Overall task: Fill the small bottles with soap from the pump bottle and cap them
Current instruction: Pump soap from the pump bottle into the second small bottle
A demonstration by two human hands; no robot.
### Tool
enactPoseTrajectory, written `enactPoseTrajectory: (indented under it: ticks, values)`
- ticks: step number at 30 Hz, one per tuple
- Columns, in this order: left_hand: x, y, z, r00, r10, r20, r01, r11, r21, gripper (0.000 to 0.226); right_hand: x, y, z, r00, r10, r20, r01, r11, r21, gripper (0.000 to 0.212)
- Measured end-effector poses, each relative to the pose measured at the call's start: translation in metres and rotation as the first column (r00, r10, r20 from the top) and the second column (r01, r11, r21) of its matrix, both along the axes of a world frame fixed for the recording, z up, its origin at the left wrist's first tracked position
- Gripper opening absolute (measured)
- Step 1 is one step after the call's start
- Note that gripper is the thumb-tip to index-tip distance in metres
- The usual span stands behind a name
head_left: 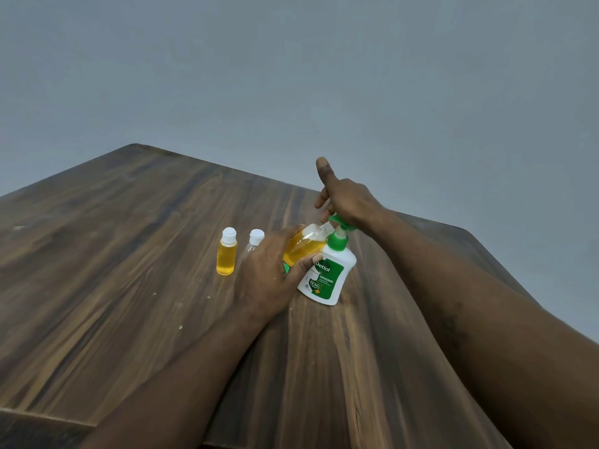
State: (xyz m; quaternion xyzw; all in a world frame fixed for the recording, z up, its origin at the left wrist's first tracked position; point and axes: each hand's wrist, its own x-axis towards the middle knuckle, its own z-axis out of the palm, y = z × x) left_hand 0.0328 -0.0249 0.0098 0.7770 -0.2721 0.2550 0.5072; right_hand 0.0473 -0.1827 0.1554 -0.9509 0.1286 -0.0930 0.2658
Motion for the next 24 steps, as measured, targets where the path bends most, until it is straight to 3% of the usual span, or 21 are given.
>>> enactPoseTrajectory:
  ticks: [10,17,24]
  values:
    - [0.002,0.000,-0.001,1.000,0.001,-0.030,0.000,0.999,0.033,0.055,-0.005,0.008,-0.015,0.995,0.046,-0.086,-0.046,0.999,0.006,0.099]
    - [-0.002,0.002,0.001,0.999,0.008,-0.032,-0.007,1.000,0.004,0.056,-0.004,0.006,-0.005,1.000,0.018,0.009,-0.018,1.000,-0.009,0.094]
    - [0.000,0.001,0.001,0.999,0.001,-0.040,-0.001,1.000,-0.014,0.056,-0.001,0.010,0.002,1.000,0.024,-0.013,-0.025,1.000,-0.010,0.095]
